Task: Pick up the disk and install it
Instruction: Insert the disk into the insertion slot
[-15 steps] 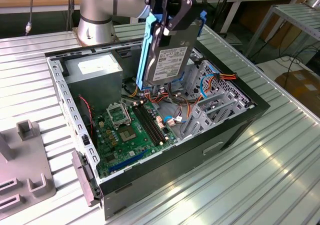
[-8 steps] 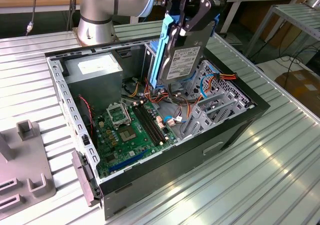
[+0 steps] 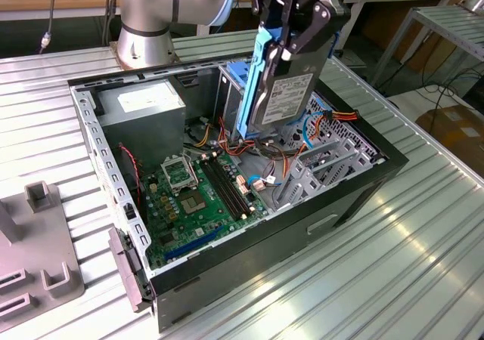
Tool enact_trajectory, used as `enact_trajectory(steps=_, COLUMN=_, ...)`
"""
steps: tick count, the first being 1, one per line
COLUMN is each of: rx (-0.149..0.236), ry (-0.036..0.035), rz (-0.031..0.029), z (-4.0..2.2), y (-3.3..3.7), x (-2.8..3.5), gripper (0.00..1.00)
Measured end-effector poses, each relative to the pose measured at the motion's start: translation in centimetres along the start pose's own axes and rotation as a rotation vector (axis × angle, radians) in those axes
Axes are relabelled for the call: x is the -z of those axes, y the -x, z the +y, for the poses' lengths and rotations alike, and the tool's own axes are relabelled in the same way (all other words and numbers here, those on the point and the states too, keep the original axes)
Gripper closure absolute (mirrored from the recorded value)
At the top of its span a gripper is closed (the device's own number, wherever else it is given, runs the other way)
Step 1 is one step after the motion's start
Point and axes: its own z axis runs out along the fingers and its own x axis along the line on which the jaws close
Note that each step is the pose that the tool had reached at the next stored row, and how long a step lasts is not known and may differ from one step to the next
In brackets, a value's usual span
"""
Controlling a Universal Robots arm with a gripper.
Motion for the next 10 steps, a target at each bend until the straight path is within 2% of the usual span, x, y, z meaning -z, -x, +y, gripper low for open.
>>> enact_trajectory(steps=1, rx=0.000, ry=0.0042, rz=0.0003, z=-0.25, y=-0.44, x=-0.03, gripper=0.63)
enact_trajectory(steps=4, rx=0.000, ry=0.0155, rz=0.0008, z=-1.17, y=-0.71, x=-0.12, gripper=0.63)
enact_trajectory(steps=7, rx=0.000, ry=0.0194, rz=0.0010, z=-1.74, y=-0.94, x=-0.15, gripper=0.63)
enact_trajectory(steps=10, rx=0.000, ry=0.0199, rz=0.0009, z=-2.01, y=-1.79, x=-0.28, gripper=0.63)
